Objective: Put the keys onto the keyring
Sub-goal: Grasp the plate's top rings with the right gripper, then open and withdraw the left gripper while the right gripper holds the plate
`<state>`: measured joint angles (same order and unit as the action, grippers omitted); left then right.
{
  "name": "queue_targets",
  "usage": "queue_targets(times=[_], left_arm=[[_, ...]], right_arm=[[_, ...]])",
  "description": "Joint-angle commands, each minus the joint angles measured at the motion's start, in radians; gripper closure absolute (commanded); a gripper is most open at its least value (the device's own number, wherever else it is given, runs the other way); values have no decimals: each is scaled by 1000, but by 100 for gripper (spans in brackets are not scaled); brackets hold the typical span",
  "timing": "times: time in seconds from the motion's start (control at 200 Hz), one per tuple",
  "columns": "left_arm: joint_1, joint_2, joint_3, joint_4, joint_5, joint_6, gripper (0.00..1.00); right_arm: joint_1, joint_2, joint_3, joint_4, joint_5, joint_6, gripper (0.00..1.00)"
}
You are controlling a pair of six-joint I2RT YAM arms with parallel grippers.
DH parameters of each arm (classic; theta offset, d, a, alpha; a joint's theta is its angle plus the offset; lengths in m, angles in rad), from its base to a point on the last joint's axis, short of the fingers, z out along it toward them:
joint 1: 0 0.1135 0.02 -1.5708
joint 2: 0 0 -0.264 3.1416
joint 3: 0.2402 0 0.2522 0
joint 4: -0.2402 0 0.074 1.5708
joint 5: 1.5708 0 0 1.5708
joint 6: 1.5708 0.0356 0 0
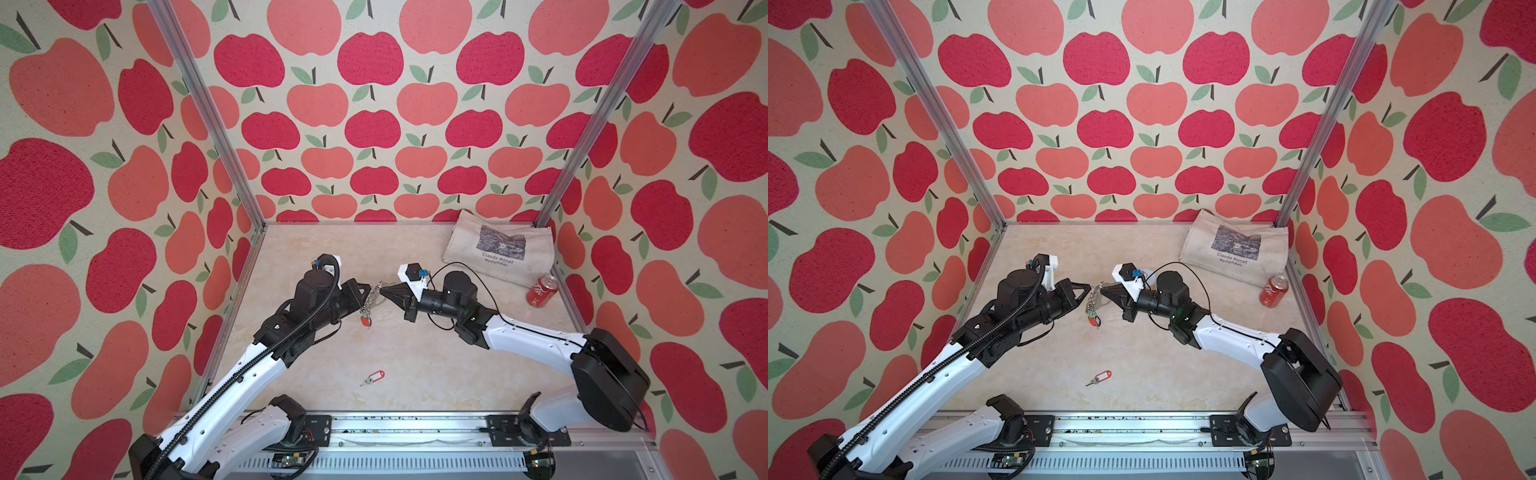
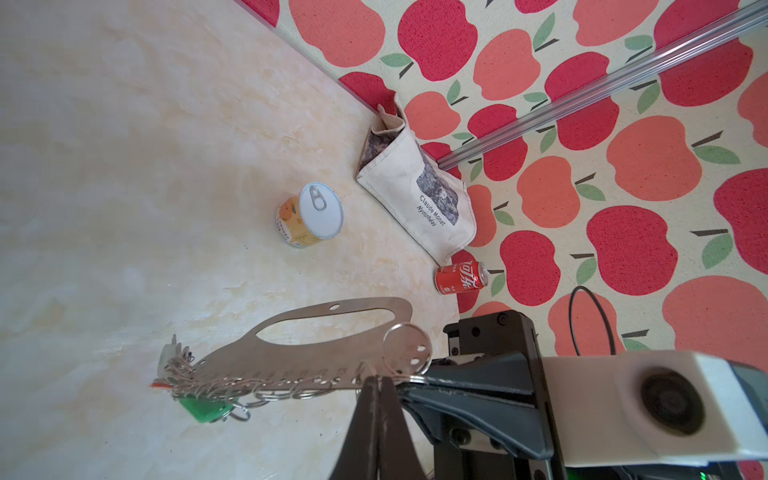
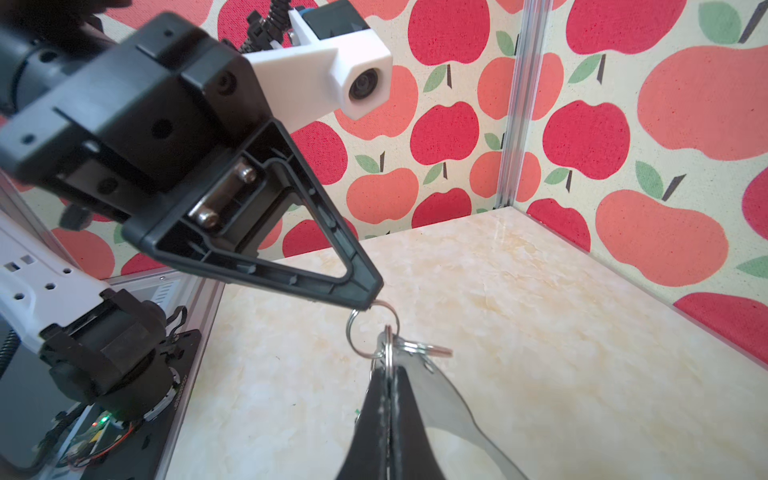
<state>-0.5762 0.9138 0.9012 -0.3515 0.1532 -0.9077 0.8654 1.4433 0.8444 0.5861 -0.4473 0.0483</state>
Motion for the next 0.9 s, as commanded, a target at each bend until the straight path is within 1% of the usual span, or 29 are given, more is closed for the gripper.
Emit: queue_targets(times=[0.0, 0.035, 0.07, 0.11, 0.145, 0.24, 0.365, 0.415, 0.48, 0.575, 0.71, 0.76, 0.84, 0.895], left_arm=[[36, -44, 1, -160, -130, 57, 66], [51, -57, -6, -169, -137, 61, 55], [59, -73, -14, -163, -142, 65, 47], [64, -88, -21, -142, -143, 75, 43], [67, -95, -23, -127, -142, 83, 41], [66, -87, -18, -75, -105, 115, 40], [64, -73, -45, 69, 54, 155, 43], [60, -77, -62, 114, 96, 167, 45], [58, -85, -75, 158, 153, 196, 47], [42, -92, -84, 211, 245, 238, 47], [4, -68, -72, 255, 338, 282, 47], [-12, -56, -68, 272, 363, 298, 45], [-46, -28, -46, 262, 381, 342, 45], [-70, -9, -20, 223, 366, 380, 47]], right_arm=[[-3, -83, 108, -390, -12, -111, 100], [-5, -90, 139, -489, -7, -130, 100], [-6, -92, 173, -586, -12, -147, 100], [-7, -84, 215, -696, -17, -169, 100], [-6, -72, 254, -788, -18, -187, 100], [-5, -50, 325, -944, -15, -227, 100], [-4, -63, 352, -1003, -5, -254, 100], [-7, -65, 367, -1027, -5, -260, 100], [-22, -44, 405, -1083, -32, -264, 100], [-25, -3, 456, -1160, -47, -286, 100], [-25, -11, 447, -1139, -45, -280, 100], [-25, -12, 452, -1140, -47, -282, 100], [-25, -15, 458, -1141, -54, -283, 100], [-25, -24, 457, -1128, -54, -282, 100]])
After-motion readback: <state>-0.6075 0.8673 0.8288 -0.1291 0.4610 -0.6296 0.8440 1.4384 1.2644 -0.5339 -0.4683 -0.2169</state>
